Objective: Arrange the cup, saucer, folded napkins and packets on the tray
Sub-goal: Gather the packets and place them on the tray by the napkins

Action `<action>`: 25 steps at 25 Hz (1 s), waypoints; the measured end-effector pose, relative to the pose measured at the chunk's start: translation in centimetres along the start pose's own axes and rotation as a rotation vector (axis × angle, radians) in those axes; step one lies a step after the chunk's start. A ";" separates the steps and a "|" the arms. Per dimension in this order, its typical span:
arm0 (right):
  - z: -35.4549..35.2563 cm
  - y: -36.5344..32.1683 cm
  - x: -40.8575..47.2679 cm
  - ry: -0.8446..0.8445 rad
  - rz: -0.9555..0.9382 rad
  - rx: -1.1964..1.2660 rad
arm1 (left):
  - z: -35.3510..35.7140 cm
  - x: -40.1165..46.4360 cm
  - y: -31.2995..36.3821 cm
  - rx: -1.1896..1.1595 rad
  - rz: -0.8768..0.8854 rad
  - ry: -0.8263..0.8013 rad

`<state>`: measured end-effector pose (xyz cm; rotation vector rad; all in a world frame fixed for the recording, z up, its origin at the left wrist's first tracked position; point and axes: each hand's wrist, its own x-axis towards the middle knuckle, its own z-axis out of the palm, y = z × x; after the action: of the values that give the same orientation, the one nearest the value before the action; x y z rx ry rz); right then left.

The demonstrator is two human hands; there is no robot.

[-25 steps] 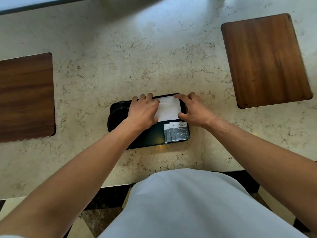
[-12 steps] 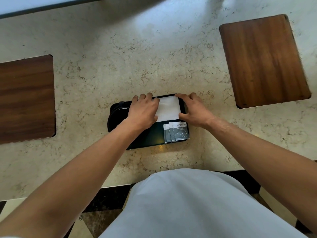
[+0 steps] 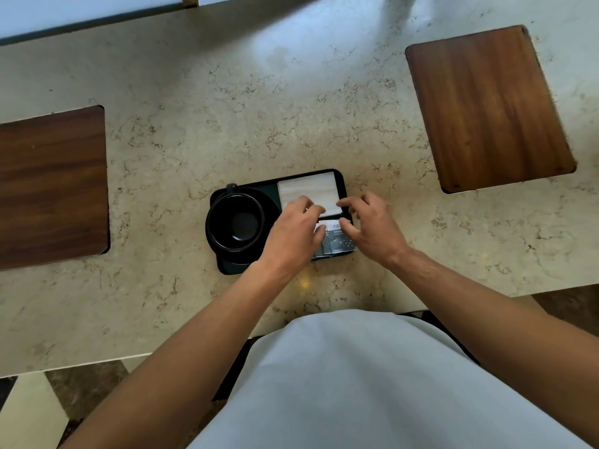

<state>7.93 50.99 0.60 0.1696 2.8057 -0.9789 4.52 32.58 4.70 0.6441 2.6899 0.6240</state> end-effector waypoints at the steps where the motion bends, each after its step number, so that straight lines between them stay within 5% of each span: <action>1: 0.2 -0.1 -0.4 -0.007 -0.005 0.010 | 0.6 -0.6 0.1 -0.009 -0.004 0.001; 25: 2.5 -3.1 -1.6 -0.149 0.003 -0.224 | 4.4 -2.6 -1.4 -0.331 -0.390 0.083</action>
<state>9.32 46.93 0.87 0.0696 2.7490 -0.6411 7.95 31.70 0.78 0.0066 2.5897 0.9672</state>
